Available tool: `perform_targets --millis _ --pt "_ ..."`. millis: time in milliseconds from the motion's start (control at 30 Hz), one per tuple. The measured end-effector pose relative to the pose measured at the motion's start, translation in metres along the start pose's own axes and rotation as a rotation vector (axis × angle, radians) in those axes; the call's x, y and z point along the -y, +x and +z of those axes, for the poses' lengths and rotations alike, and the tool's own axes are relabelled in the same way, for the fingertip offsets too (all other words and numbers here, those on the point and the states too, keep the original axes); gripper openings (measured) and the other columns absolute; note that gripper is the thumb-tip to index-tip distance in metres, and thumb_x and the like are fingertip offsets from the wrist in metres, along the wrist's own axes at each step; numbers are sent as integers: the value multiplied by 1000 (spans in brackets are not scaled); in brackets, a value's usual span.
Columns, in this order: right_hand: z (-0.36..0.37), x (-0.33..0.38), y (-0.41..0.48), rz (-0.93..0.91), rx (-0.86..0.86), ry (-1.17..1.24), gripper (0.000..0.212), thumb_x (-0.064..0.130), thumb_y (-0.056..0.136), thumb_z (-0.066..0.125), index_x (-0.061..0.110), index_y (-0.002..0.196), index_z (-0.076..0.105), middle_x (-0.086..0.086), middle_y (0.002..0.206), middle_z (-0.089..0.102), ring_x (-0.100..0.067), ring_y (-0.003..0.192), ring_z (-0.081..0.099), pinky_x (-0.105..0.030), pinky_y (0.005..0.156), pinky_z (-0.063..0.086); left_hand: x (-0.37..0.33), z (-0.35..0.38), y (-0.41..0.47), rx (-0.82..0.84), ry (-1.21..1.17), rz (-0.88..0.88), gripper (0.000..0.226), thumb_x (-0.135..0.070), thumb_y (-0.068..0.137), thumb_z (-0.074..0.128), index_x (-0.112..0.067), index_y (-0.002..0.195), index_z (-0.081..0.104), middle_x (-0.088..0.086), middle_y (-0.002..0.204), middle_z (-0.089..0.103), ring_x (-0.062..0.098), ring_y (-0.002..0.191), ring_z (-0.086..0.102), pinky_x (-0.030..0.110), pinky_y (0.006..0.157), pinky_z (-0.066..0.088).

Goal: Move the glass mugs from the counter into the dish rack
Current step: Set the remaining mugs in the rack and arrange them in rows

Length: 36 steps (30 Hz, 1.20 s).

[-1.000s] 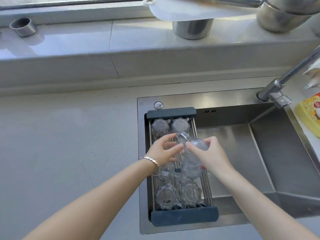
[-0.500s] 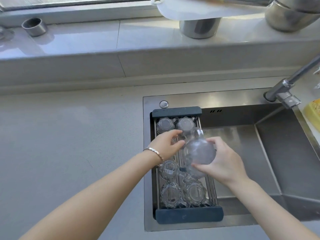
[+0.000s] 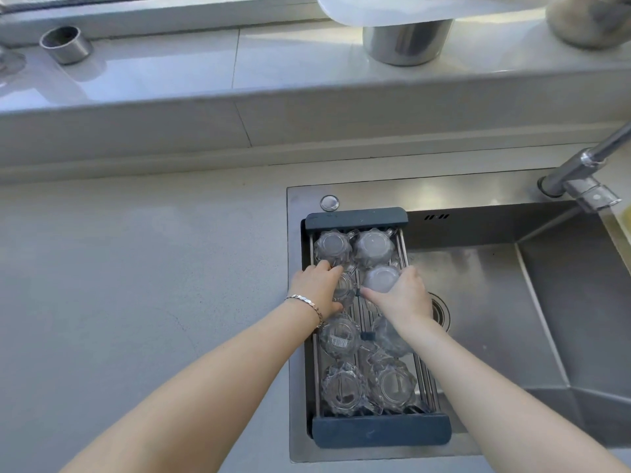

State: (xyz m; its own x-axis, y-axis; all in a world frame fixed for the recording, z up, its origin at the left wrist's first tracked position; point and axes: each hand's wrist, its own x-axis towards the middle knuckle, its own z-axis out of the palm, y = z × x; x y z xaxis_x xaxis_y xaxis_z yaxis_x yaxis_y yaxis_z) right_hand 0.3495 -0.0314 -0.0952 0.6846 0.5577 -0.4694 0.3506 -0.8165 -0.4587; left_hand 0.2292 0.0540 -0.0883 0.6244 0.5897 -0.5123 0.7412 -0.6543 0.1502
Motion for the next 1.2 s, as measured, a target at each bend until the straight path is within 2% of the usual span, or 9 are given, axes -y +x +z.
perform_targets --millis 267,467,533,600,700,800,867,967,1200 --pt "2 -23 2 -153 141 -49 64 26 75 70 9 130 40 -16 123 59 -34 113 54 -39 92 46 7 8 2 -39 -33 39 72 -36 84 65 -19 143 27 7 139 44 27 123 48 39 96 46" --pt "-7 -27 -2 -177 201 37 74 26 80 71 9 139 30 -12 138 49 -29 127 46 -37 101 38 -2 15 -11 -115 -79 -44 75 -33 86 62 -22 147 18 6 150 30 26 132 38 38 105 38" --pt "-12 -28 -8 -183 197 75 76 30 81 68 9 141 27 -9 143 43 -26 131 41 -37 104 35 -4 19 -22 -214 -98 -10 70 -25 87 61 -20 146 23 8 150 31 27 134 36 39 108 35" --pt "-18 -34 -16 -176 96 49 66 32 84 63 10 138 34 -10 142 44 -26 129 42 -38 104 36 -5 24 -33 -282 -132 171 60 -8 83 60 -14 139 39 10 142 44 29 126 47 43 104 43" --pt "-24 -47 -33 -117 85 -82 56 36 82 60 20 132 42 -10 131 49 -28 118 49 -39 96 44 -4 33 -49 -47 33 429 65 2 83 49 -18 142 32 4 149 36 24 135 37 41 110 36" --pt "-15 -55 -45 -216 304 -287 69 34 79 62 34 140 28 -2 144 34 -30 127 33 -41 100 42 -4 42 -53 84 208 409 73 1 85 51 -25 146 20 2 158 15 24 144 16 42 113 27" --pt "-13 -52 -45 -280 367 -356 71 27 79 60 37 140 26 3 151 24 -32 130 25 -42 101 42 -8 41 -52 95 242 400 75 4 84 54 -24 146 21 4 158 14 27 144 17 43 111 29" --pt "-16 -49 -39 -324 385 -445 74 14 78 59 34 141 26 3 151 24 -33 127 28 -40 99 43 -12 38 -50 106 286 402 77 4 81 59 -21 144 23 7 156 19 30 140 24 42 106 35" --pt "-32 -34 -28 -486 432 -676 74 28 70 73 30 135 37 1 133 47 -28 118 44 -38 93 45 -23 25 -52 127 344 369 71 4 77 64 -15 138 34 11 143 35 34 124 41 42 96 44"
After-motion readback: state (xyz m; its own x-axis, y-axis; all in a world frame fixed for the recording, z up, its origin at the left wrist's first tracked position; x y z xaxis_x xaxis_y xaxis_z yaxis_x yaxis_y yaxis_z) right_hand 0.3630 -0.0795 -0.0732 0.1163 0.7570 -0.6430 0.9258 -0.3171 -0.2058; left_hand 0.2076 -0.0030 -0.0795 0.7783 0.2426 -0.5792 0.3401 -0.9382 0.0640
